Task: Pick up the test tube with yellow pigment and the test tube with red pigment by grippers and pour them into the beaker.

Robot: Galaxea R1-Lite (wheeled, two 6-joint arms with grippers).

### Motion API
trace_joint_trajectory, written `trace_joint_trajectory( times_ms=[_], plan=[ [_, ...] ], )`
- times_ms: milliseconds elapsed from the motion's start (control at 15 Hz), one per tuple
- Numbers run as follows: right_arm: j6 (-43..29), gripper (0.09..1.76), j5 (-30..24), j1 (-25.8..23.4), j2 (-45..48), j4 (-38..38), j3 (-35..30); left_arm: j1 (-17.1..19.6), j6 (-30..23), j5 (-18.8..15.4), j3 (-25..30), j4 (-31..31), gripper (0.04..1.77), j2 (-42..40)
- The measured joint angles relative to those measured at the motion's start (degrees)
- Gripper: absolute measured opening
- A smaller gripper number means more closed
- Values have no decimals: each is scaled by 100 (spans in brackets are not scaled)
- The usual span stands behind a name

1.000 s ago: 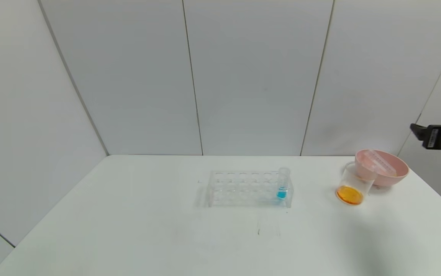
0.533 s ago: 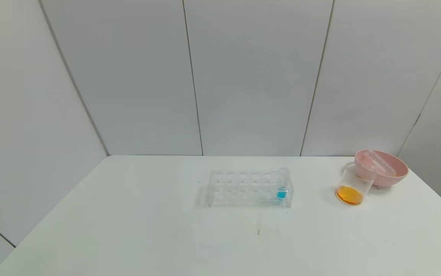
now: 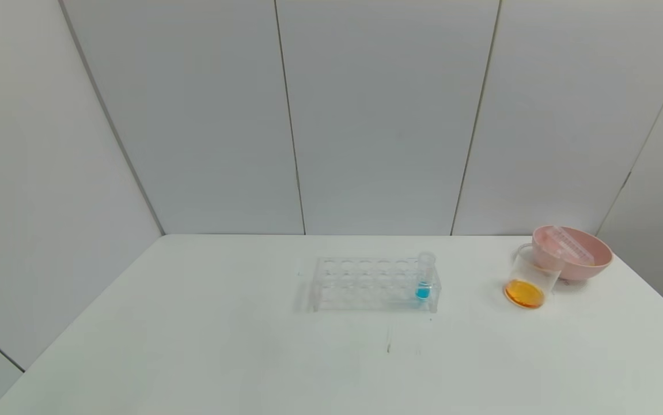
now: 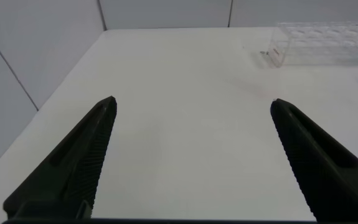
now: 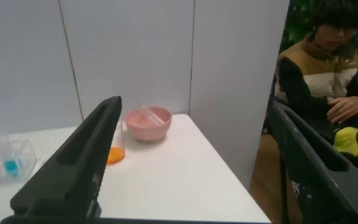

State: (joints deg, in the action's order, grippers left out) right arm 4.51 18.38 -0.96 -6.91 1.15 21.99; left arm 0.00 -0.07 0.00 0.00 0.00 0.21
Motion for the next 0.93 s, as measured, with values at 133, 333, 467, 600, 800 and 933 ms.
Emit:
trace_joint_trajectory(
  times_ms=[133,333,467,600,800,933],
  plan=[
    [28,168,-174,66,397,-105,-538,-2,0,0,0,0,176,0],
    [50,169,-859,89,631,-137,-1056,0,0,0,0,0,176,0],
    [71,169,-1045,89,675,139,-1571,0,0,0,0,0,176,0],
    [-66,170,-1614,89,694,457,-2032,0,0,0,0,0,176,0],
    [-139,170,-1896,89,694,-141,-2177,0,2,0,0,0,176,0],
    [-145,170,-1942,85,694,-135,-2194,0,0,0,0,0,176,0]
  ],
)
